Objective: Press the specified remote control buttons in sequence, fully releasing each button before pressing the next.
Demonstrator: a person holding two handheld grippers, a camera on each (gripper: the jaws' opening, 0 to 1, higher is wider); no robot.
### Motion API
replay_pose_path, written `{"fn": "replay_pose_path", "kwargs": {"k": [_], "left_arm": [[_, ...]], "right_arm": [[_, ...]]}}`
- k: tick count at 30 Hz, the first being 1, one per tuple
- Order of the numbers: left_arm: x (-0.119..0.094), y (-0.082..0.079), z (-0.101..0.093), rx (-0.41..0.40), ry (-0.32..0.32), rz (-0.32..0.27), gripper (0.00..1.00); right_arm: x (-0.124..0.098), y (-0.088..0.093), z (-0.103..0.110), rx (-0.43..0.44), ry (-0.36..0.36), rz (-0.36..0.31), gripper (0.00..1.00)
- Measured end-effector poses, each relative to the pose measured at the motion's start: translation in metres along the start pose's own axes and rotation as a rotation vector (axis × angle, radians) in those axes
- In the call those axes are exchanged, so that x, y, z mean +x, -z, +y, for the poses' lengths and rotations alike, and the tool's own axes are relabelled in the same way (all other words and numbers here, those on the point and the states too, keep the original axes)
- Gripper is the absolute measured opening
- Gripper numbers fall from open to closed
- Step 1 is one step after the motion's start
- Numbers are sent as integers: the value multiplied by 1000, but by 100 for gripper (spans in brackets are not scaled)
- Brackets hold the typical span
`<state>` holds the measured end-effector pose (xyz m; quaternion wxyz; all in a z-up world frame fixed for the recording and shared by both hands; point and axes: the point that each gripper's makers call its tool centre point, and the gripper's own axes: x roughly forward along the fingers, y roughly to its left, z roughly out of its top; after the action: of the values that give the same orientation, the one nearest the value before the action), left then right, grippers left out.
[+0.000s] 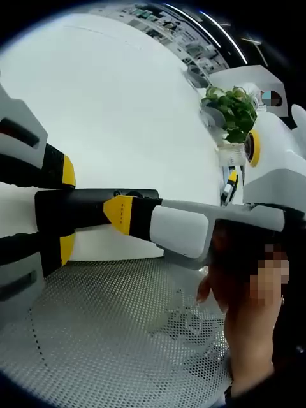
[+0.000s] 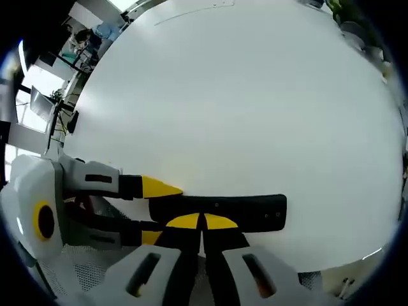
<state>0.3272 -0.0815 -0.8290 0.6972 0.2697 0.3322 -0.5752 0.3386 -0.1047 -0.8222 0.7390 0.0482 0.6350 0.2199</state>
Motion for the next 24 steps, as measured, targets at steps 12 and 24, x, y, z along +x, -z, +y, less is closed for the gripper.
{"fn": "replay_pose_path", "kwargs": {"k": [12,24], "left_arm": [[0,0,0,-1,-1,-3,25],[0,0,0,-8,-4,-7,25]], "right_arm": [[3,-2,11,13,-69,8,0],[4,1,11,-46,-50,-5,0]]}}
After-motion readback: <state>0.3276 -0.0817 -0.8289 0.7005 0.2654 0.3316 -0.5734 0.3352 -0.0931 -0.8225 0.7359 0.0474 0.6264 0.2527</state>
